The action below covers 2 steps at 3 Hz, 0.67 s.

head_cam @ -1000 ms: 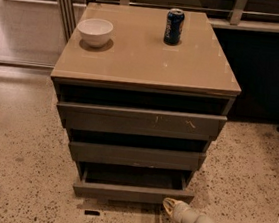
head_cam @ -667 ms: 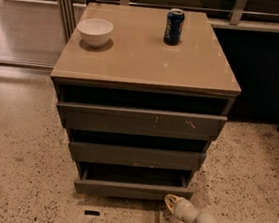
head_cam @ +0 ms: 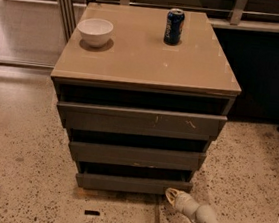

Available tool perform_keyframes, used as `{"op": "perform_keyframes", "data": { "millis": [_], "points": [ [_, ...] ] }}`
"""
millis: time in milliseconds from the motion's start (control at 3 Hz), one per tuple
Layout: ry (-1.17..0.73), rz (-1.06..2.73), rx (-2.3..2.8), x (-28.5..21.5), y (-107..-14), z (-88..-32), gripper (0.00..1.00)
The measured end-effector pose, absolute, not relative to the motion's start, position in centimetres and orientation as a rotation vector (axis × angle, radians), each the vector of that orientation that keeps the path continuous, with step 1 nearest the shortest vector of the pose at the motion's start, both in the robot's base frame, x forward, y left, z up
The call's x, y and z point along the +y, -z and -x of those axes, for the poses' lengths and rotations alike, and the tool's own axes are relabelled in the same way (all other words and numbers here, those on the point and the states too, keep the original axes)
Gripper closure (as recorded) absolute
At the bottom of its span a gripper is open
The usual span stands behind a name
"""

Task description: Close bottom drawer

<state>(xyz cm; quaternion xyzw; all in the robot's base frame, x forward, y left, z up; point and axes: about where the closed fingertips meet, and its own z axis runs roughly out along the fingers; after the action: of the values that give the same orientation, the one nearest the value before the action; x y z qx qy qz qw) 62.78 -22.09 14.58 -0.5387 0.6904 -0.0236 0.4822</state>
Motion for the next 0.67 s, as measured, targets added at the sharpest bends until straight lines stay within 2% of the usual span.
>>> {"op": "perform_keyframes", "data": {
  "millis": [333,667],
  "points": [
    [0.058,1.300,1.702,-22.23,-14.61,-66.16,1.00],
    [0.058,1.300,1.702,-22.22,-14.61,-66.15,1.00]
  ]
}}
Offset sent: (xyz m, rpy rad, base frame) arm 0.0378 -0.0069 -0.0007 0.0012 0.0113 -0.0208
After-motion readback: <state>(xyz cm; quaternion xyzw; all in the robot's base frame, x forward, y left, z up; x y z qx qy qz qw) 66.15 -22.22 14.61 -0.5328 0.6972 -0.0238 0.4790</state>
